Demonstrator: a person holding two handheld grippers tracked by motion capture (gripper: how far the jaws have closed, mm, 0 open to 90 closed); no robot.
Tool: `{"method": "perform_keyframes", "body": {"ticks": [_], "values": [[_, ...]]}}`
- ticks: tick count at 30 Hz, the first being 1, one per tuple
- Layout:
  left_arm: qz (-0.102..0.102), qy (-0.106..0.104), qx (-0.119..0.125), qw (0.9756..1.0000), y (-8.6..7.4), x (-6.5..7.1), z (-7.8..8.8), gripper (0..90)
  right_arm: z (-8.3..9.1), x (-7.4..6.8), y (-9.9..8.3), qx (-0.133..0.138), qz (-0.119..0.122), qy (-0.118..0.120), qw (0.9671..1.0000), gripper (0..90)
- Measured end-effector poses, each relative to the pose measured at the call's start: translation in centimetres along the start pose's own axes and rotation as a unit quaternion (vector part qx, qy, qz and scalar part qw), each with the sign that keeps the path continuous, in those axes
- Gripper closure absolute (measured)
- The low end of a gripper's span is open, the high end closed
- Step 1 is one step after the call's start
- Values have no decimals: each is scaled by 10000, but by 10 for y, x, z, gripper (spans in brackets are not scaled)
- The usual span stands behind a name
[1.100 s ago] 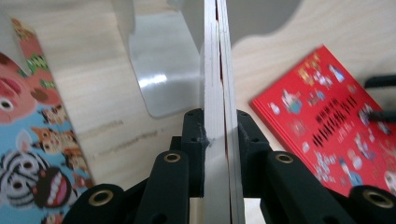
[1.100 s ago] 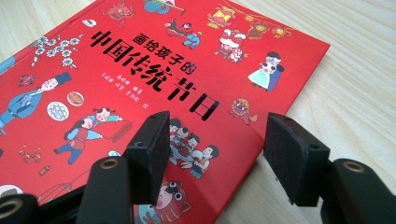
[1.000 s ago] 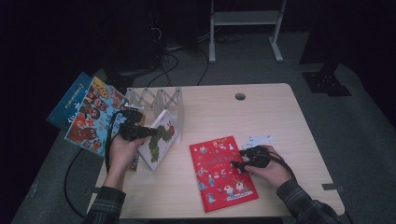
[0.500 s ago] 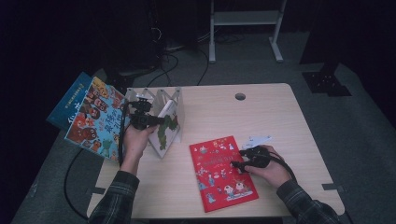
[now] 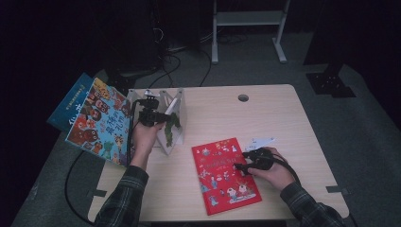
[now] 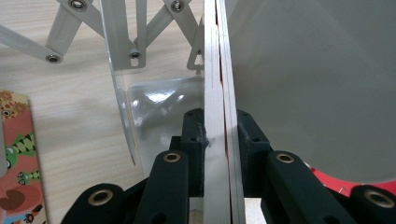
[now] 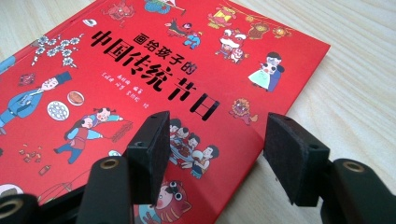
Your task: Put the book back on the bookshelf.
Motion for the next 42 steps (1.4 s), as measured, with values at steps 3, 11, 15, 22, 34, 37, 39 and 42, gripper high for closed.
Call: {"method": "perform_keyframes", "body": {"ticks": [3,11,15,22,34,37,39,42], "values": [[101,-325,78,9994,1,5,4,687,0,0,0,0,1,-3,10000,404],[157,-595,30,9981,-8,11,12,602,0,-1,0,-1,42,-18,10000,404],[122,-596,-28,9981,-14,13,17,579,1,-1,0,1,74,-32,10000,404],[33,-658,-178,9977,-30,17,31,555,1,-1,0,11,120,-41,9999,404],[131,-680,-123,9975,-29,23,28,658,1,-1,0,-12,114,-29,9999,404],[136,-721,-49,9973,-25,27,24,655,1,-1,0,-14,114,-31,9999,404],[141,-828,-17,9965,-23,31,20,646,1,-1,0,-12,110,-33,9999,405],[79,-901,25,9959,-20,37,16,637,1,-2,0,-11,107,-33,9999,404]]}}
Point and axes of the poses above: each handheld gripper's, and its own axes: z roughly backward along the jaws, y roughly out of its top, x roughly to its right, the point moved 10 cm from there along -z, roughly forward along the jaws, and after that the axes turned 7 degrees about -y, right-handed, at the moved point
